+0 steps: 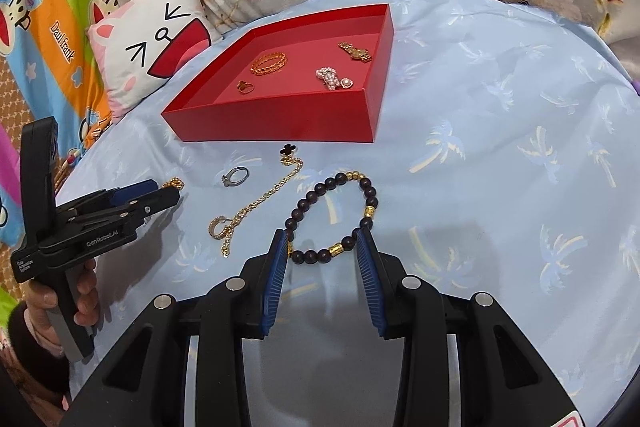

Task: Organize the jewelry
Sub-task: 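Grasp the gold chain with the left tool while the right tool grasps the black bead bracelet, then carry chain and bead bracelet over the red tray and lower them, then open both tools in the red tray and lift them out, then grasp the silver stone ring with the left tool while the right tool grasps the black clover gold chain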

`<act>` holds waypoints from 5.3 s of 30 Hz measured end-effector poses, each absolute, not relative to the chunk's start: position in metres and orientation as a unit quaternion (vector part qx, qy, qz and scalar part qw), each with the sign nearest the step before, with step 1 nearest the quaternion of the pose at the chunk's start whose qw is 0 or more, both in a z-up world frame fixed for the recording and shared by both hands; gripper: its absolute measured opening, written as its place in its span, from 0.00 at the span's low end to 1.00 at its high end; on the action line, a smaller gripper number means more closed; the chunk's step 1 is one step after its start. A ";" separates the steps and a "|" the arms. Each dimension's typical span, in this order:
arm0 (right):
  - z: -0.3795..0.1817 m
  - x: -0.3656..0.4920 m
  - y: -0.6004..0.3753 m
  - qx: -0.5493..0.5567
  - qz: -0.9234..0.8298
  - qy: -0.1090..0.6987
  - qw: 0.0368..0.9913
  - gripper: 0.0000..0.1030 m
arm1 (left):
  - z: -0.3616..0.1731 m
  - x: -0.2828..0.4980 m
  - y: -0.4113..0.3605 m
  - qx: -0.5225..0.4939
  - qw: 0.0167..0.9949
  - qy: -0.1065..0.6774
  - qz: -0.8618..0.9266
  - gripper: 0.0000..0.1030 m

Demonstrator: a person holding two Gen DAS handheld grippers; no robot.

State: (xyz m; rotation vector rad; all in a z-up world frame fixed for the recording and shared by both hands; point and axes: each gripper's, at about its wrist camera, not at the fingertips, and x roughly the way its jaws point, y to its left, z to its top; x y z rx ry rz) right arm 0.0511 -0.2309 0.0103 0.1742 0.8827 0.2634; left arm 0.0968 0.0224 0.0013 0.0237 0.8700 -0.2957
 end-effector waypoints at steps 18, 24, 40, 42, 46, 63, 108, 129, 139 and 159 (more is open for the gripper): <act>0.006 0.054 -0.231 0.087 0.120 0.429 0.891 0.38 | 0.003 0.096 0.020 -0.001 0.893 0.419 -0.167 0.05; 0.006 0.059 -0.235 0.088 0.111 0.428 0.893 0.38 | 0.014 0.092 0.026 -0.013 0.899 0.402 -0.170 0.05; -0.004 0.079 -0.230 0.052 0.074 0.438 0.894 0.14 | 0.023 0.092 0.032 -0.026 0.903 0.392 -0.171 0.05; -0.005 0.079 -0.229 0.044 0.070 0.436 0.896 0.09 | 0.022 0.092 0.033 -0.027 0.903 0.394 -0.170 0.05; -0.004 0.079 -0.229 0.038 0.071 0.435 0.897 0.07 | 0.021 0.093 0.036 -0.029 0.903 0.395 -0.169 0.05; 0.104 0.110 -0.228 0.056 0.145 0.333 0.930 0.07 | 0.100 0.116 0.022 0.001 0.918 0.333 -0.214 0.05; 0.047 0.294 -0.200 0.078 0.112 0.433 0.891 0.12 | 0.044 0.349 -0.048 -0.028 0.876 0.439 -0.198 0.11; 0.095 0.128 -0.251 0.075 0.108 0.349 0.928 0.32 | 0.110 0.189 0.011 0.004 0.923 0.332 -0.192 0.54; 0.068 0.063 -0.233 0.065 0.123 0.375 0.916 0.33 | 0.056 0.111 0.042 0.012 0.913 0.378 -0.153 0.55; 0.005 0.057 -0.143 0.012 0.191 0.443 0.876 0.33 | 0.006 0.078 0.057 -0.025 0.903 0.405 -0.144 0.59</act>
